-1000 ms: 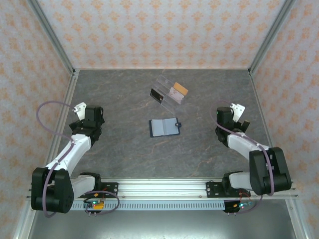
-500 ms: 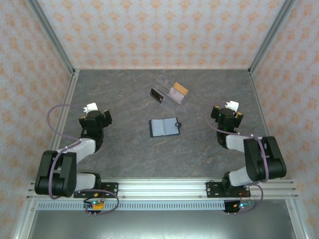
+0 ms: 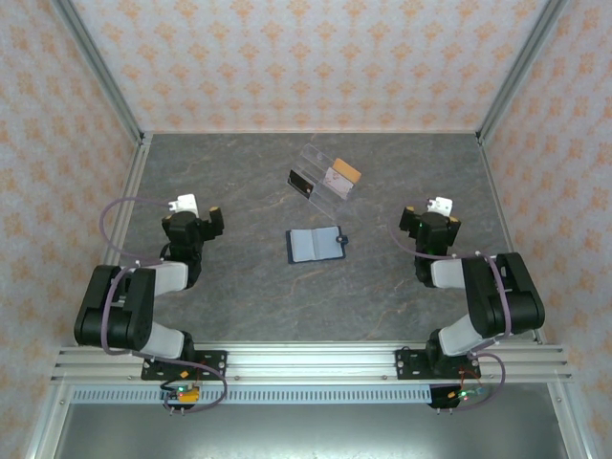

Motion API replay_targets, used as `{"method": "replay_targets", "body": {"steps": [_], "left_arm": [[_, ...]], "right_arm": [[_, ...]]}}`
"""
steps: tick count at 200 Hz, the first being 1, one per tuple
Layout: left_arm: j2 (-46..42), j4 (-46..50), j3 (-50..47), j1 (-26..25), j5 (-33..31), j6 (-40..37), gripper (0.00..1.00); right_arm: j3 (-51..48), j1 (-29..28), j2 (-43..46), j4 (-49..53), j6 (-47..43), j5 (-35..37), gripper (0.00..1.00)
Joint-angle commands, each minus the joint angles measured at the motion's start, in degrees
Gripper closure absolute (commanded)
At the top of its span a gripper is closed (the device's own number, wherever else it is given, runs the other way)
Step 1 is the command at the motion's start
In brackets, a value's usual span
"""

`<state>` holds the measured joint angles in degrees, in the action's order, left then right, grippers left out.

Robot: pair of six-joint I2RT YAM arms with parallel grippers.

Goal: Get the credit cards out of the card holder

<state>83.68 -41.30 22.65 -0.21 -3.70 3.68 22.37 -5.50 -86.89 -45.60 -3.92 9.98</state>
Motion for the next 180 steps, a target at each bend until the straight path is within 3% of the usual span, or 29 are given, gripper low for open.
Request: {"method": "replay_targets", "body": {"steps": [1,41,180], "left_arm": [[1.5,-3.6,0.2,-0.1,0.5,-2.2,0.0],[2.1,-1.8,1.4,-2.9,-5.0,-3.7,0.0],[2.2,-1.4,1.8,-2.8,-4.2,-3.7,0.0]], "right_arm": [[0.3,0.7,-0.3,-1.5,0.3,-0.8,0.0],[1.5,2.3,-0.4,0.8,1.4,-3.0,0.01],[1.5,2.3,-0.3,0.8,1.4,-3.0,0.01]]}}
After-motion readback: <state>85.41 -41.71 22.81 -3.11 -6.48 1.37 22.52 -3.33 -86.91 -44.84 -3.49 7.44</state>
